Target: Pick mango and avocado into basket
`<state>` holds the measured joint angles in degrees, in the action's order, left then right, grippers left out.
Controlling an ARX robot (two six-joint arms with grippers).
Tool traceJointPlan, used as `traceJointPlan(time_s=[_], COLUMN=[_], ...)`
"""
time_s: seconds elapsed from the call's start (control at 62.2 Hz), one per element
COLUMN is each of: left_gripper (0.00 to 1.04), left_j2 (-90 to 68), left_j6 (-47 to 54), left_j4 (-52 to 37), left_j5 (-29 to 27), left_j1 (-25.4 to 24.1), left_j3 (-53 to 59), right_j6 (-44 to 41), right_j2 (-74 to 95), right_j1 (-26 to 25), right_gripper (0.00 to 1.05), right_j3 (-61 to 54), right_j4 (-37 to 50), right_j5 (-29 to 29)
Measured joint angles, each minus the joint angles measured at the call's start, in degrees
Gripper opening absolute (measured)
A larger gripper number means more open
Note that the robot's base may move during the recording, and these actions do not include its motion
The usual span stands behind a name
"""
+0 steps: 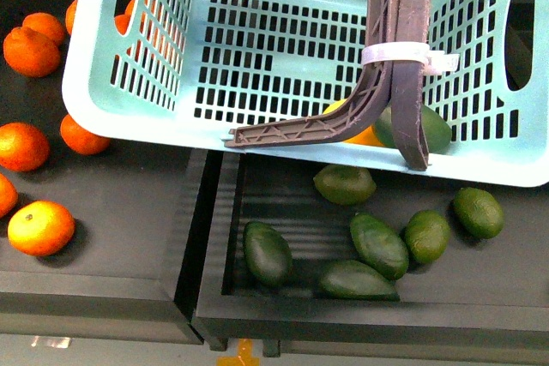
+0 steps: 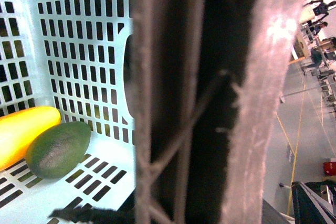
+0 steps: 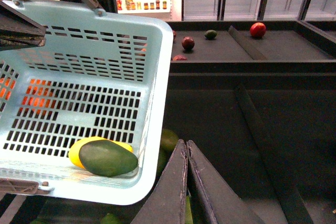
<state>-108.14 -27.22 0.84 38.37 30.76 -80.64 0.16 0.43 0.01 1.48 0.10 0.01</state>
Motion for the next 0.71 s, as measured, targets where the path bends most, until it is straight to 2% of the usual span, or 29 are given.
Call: traceJointPlan(time_s=[0.563, 0.708], left_gripper=[0.14, 0.14], left_j2=[0.0, 0.0], left_j6=[-0.1, -0.1], left_j4=[0.0, 0.0], left_j5=[0.0, 0.0], left_j1=[0.0, 0.0], left_j3=[0.0, 0.0], right_j6=[0.0, 0.0], right_j2=[0.0, 0.0], right_j1=[0.0, 0.0], right_gripper=[0.02, 0.24], right_j3=[0.0, 0.0], right_j4=[0.0, 0.0], right_j5=[0.0, 0.0])
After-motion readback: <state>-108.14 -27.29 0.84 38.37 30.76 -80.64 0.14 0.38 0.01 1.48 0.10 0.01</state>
